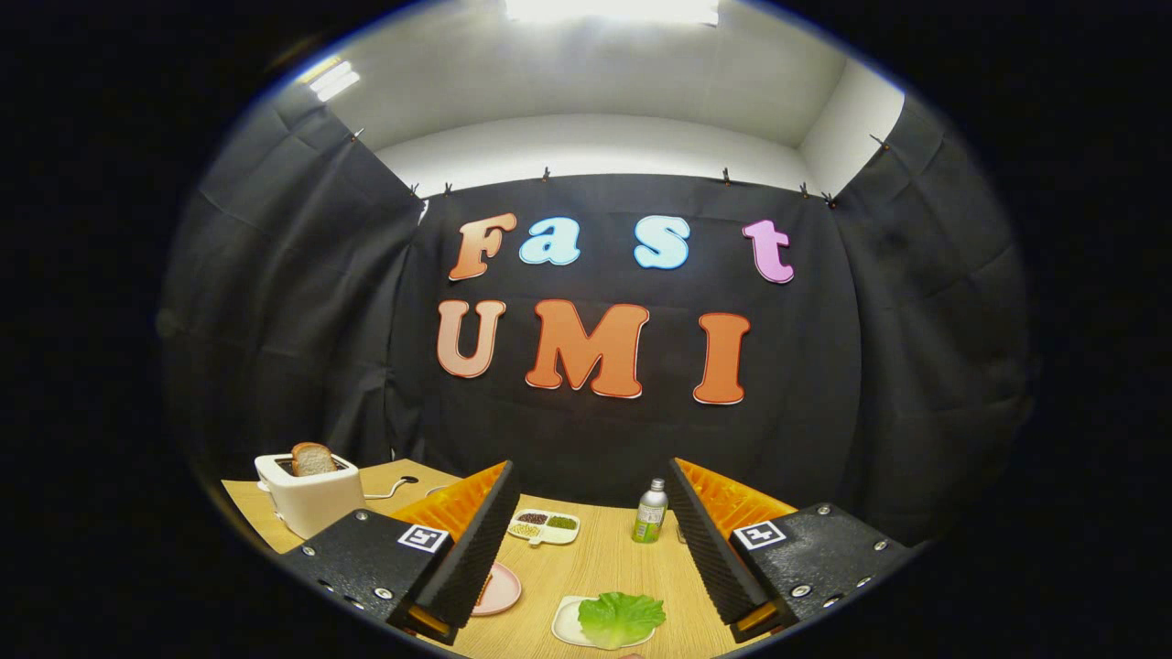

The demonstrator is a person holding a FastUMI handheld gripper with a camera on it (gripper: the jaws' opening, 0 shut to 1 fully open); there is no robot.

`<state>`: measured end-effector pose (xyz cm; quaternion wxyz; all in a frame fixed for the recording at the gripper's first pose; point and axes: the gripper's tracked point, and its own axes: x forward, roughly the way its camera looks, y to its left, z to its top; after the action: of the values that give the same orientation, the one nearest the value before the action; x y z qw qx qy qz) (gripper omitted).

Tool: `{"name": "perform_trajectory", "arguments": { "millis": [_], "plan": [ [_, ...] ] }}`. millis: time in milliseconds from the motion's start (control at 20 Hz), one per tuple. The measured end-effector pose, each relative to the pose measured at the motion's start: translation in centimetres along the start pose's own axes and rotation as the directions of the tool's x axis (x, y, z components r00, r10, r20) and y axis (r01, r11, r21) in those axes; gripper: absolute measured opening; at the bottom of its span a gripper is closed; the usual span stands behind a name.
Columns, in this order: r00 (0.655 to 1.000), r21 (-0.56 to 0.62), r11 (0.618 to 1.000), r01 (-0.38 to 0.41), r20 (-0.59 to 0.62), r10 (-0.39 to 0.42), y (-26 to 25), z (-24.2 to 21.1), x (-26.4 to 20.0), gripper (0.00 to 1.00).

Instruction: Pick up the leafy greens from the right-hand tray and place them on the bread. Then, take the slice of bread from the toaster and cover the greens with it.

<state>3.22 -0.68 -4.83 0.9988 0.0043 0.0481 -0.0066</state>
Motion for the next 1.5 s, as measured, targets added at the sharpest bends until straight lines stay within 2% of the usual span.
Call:
{"name": "perform_trajectory", "arguments": {
  "millis": [550, 750, 900, 1000, 1200, 1350, 1500],
  "plan": [
    [0.987, 0.027, 0.999, -0.019, -0.159, 0.023, -1.2, -5.8, 3.6, 0.97],
    [0.958, 0.034, 0.999, -0.005, -0.288, 0.014, -2.2, -9.3, 5.0, 0.97],
    [0.926, 0.039, 0.999, -0.025, -0.374, 0.038, -2.1, -12.2, 5.1, 0.97],
    [0.885, 0.049, 0.998, -0.027, -0.463, 0.047, -2.3, -15.2, 5.3, 0.97],
    [0.775, 0.079, 0.997, -0.021, -0.628, 0.066, -2.5, -19.7, 5.5, 0.98],
    [0.669, 0.051, 0.999, -0.011, -0.742, 0.046, -2.7, -23.1, 5.6, 0.98],
    [0.557, 0.070, 0.997, -0.024, -0.828, 0.072, -1.6, -26.4, 4.9, 0.98]
  ]
}}
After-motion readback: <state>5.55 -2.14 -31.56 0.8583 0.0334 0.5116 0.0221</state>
